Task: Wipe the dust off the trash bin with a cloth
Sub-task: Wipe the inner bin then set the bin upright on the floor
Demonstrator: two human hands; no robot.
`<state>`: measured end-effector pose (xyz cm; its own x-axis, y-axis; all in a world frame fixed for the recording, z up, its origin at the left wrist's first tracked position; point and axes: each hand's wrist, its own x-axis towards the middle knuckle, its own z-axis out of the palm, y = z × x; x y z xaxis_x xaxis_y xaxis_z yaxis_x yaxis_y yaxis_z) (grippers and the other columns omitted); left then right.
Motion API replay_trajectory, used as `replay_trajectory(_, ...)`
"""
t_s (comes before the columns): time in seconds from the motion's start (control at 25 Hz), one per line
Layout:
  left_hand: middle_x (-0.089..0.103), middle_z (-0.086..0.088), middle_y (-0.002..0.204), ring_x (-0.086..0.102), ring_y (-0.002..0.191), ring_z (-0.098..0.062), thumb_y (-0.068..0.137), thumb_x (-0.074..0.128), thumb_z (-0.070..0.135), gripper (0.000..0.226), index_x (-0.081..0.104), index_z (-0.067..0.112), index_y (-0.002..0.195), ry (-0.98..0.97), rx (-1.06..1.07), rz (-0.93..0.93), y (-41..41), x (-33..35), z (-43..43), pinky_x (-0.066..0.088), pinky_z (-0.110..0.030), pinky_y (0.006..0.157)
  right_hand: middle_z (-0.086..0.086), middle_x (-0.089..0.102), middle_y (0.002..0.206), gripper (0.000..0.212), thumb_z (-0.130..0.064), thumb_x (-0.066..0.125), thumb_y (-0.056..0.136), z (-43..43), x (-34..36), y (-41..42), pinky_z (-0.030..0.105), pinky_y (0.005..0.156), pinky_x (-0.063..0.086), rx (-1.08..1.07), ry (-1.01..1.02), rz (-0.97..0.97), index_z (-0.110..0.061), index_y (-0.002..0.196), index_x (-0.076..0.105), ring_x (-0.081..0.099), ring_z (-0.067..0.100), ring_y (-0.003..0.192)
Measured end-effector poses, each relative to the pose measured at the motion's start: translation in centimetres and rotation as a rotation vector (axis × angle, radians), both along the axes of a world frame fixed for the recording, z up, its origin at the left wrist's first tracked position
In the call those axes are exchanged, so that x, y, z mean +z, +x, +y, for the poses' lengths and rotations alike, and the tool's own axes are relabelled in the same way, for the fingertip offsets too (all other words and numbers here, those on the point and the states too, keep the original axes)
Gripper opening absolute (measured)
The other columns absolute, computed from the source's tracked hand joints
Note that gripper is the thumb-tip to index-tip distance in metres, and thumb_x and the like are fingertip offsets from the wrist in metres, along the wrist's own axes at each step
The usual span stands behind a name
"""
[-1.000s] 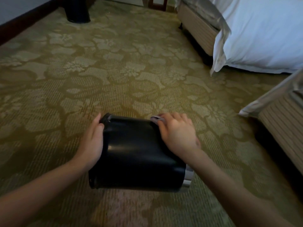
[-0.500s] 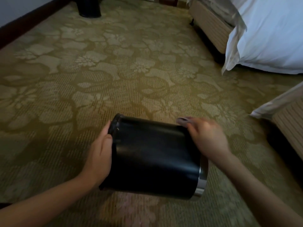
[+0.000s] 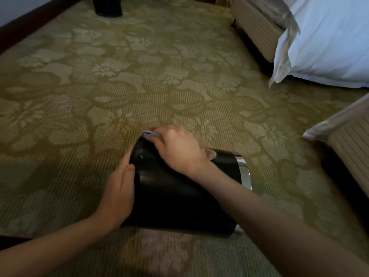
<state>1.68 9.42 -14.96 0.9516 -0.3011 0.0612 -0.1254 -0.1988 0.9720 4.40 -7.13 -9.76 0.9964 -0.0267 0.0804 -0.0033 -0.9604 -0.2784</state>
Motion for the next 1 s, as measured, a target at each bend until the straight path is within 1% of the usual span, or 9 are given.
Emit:
replay_trajectory(0.12, 0.049, 0.007, 0.146, 0.040, 0.137, -0.001, 0.093, 0.024, 0.032, 0.058, 0.037, 0.020, 0.148, 0.009, -0.005, 0.022, -0.5, 0.3, 0.6, 0.029, -0.029, 0.117, 0.002, 0.069, 0.105, 0.034, -0.046, 0.043, 0.099, -7.4, 0.7, -3.6, 0.035, 0.081, 0.045, -0.222, -0.036, 0.095, -0.026, 0.111, 0.068, 0.061, 0.024, 0.098)
replay_trajectory(0.2, 0.066, 0.006, 0.128, 0.055, 0.122, -0.002, 0.097, 0.028, 0.032, 0.047, 0.061, 0.022, 0.130, -0.022, 0.042, 0.103, 0.0, 1.5, -0.2, 0.041, -0.025, 0.107, -0.004, 0.070, 0.091, 0.033, -0.052, 0.048, 0.095, -11.6, 1.5, -6.3, 0.032, 0.072, 0.045, -0.380, 0.112, 0.174, -0.029, 0.101, 0.071, 0.063, 0.017, 0.082)
replay_trajectory(0.32, 0.067, 0.000, 0.056, 0.059, 0.069, -0.021, 0.099, 0.039, 0.032, 0.057, 0.071, 0.016, 0.055, -0.139, 0.151, 0.525, 3.0, 3.9, -1.7, 0.049, -0.020, 0.059, 0.009, 0.075, 0.100, 0.025, -0.034, 0.053, 0.098, -14.5, 2.0, -7.7, 0.031, 0.074, 0.053, -0.627, 1.051, 0.131, -0.018, 0.103, 0.072, 0.071, 0.018, 0.089)
replay_trajectory(0.4, 0.060, -0.007, 0.061, 0.054, 0.069, -0.025, 0.096, 0.039, 0.034, 0.046, 0.065, 0.016, 0.063, -0.072, 0.091, 0.651, 4.0, 5.5, -2.5, 0.045, -0.031, 0.064, 0.012, 0.075, 0.092, 0.024, -0.027, 0.050, 0.101, -15.0, 1.6, -7.7, 0.030, 0.067, 0.057, -0.849, 1.507, 0.118, -0.009, 0.103, 0.066, 0.073, 0.018, 0.081)
replay_trajectory(0.48, 0.061, -0.010, 0.073, 0.057, 0.076, -0.027, 0.097, 0.040, 0.035, 0.037, 0.066, 0.015, 0.080, 0.026, 0.055, 0.670, 4.1, 6.4, -3.1, 0.045, -0.034, 0.066, 0.011, 0.076, 0.088, 0.026, -0.027, 0.051, 0.101, -15.1, 0.7, -7.2, 0.030, 0.070, 0.059, -0.959, 1.625, 0.104, -0.006, 0.110, 0.063, 0.074, 0.018, 0.079)
replay_trajectory(0.64, 0.065, -0.007, 0.079, 0.061, 0.077, -0.025, 0.098, 0.045, 0.034, 0.033, 0.070, 0.014, 0.087, -0.024, 0.194, 0.553, 3.5, 6.0, -3.2, 0.044, -0.032, 0.065, 0.013, 0.070, 0.112, 0.033, -0.027, 0.050, 0.100, -14.6, 1.2, -6.8, 0.037, 0.084, 0.052, -0.922, 1.666, 0.001, -0.005, 0.123, 0.058, 0.067, 0.023, 0.103)
replay_trajectory(0.8, 0.064, -0.002, 0.078, 0.061, 0.081, -0.018, 0.102, 0.040, 0.026, 0.036, 0.065, 0.016, 0.079, -0.051, 0.190, 0.383, 1.6, 5.2, -4.0, 0.043, -0.029, 0.067, 0.010, 0.067, 0.077, 0.017, -0.021, 0.056, 0.096, -14.9, 2.7, -7.3, 0.027, 0.057, 0.054, -0.795, 1.538, -0.346, -0.011, 0.090, 0.068, 0.067, 0.013, 0.062)
replay_trajectory(0.88, 0.065, 0.007, 0.077, 0.065, 0.077, -0.005, 0.103, 0.037, 0.024, 0.034, 0.066, 0.017, 0.087, -0.028, 0.116, 0.352, -0.1, 4.7, -4.4, 0.045, -0.018, 0.061, 0.005, 0.059, 0.068, 0.021, -0.024, 0.056, 0.096, -14.7, 1.6, -7.8, 0.028, 0.056, 0.049, -0.738, 1.332, -0.427, -0.016, 0.079, 0.067, 0.058, 0.011, 0.056)
replay_trajectory(1.0, 0.070, 0.007, 0.091, 0.067, 0.090, 0.002, 0.103, 0.037, 0.028, 0.030, 0.067, 0.022, 0.105, 0.125, 0.002, 0.183, -1.1, 2.8, -3.8, 0.053, -0.019, 0.074, -0.001, 0.067, 0.099, 0.019, -0.029, 0.054, 0.097, -14.2, -1.6, -8.4, 0.037, 0.086, 0.048, -0.656, 0.688, -0.488, -0.022, 0.104, 0.071, 0.060, 0.013, 0.093)
